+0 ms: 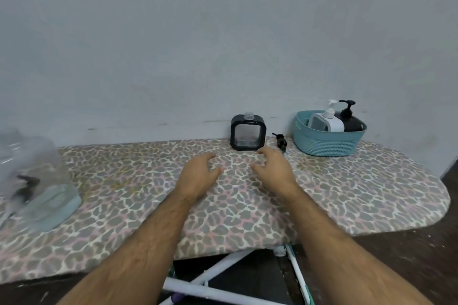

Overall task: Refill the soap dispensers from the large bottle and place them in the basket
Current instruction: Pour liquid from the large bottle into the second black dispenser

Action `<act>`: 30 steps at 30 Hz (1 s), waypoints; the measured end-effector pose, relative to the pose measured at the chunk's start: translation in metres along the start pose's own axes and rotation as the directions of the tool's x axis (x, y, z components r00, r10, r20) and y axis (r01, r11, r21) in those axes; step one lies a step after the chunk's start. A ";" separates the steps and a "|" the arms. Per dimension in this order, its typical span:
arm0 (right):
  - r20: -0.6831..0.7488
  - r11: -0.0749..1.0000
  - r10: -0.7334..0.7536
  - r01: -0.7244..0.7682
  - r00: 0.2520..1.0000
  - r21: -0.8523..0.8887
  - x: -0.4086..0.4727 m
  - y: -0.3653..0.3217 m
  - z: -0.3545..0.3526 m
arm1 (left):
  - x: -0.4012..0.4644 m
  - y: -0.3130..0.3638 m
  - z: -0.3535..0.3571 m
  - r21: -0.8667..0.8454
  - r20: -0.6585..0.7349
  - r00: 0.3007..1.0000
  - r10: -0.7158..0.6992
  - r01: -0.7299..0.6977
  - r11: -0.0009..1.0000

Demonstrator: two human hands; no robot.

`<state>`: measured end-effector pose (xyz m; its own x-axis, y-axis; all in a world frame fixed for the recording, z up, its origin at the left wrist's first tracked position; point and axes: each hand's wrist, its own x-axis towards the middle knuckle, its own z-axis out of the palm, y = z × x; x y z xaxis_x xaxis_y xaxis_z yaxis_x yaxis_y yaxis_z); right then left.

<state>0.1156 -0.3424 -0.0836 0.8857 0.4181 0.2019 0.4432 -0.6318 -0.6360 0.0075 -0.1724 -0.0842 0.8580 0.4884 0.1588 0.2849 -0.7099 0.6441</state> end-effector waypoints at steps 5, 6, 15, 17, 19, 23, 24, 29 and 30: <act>-0.068 0.962 0.092 -0.071 0.993 0.263 0.053 0.002 -0.008 | 0.046 0.010 0.007 -0.347 -0.026 0.993 -0.111 0.095 0.933; -0.073 0.958 0.107 -0.084 0.992 0.273 0.065 0.005 -0.008 | 0.056 0.013 0.009 -0.386 -0.028 0.993 -0.115 0.096 0.917; 0.052 0.891 0.154 -0.161 0.987 0.425 0.130 0.021 0.011 | 0.123 0.025 0.034 -0.475 0.081 0.996 -0.042 0.076 0.877; 0.042 0.878 0.139 -0.143 0.989 0.457 0.131 0.023 0.018 | 0.128 0.024 0.041 -0.491 0.072 0.997 -0.011 0.045 0.870; 0.005 0.874 0.139 -0.125 0.990 0.470 0.129 0.023 0.021 | 0.127 0.023 0.046 -0.498 0.045 0.999 -0.006 0.028 0.867; 0.001 0.854 0.130 -0.113 0.991 0.509 0.117 0.025 0.021 | 0.112 0.018 0.044 -0.550 0.027 0.999 -0.016 0.029 0.835; 0.017 0.858 0.115 -0.108 0.993 0.503 0.111 0.023 0.020 | 0.106 0.016 0.040 -0.552 0.021 0.999 -0.025 0.033 0.833; 0.099 0.855 0.024 -0.071 0.995 0.513 0.074 0.005 0.017 | 0.066 0.001 0.013 -0.559 -0.022 0.998 -0.054 0.032 0.829; 0.114 0.850 0.003 -0.062 0.993 0.523 0.066 -0.001 0.017 | 0.056 -0.002 0.007 -0.560 -0.042 0.997 -0.058 0.025 0.828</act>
<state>0.1713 -0.3030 -0.0820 0.8655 0.4878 0.1139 0.2488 -0.2213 -0.9429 0.0579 -0.1472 -0.0813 0.8213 0.5498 0.1525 0.0177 -0.2916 0.9564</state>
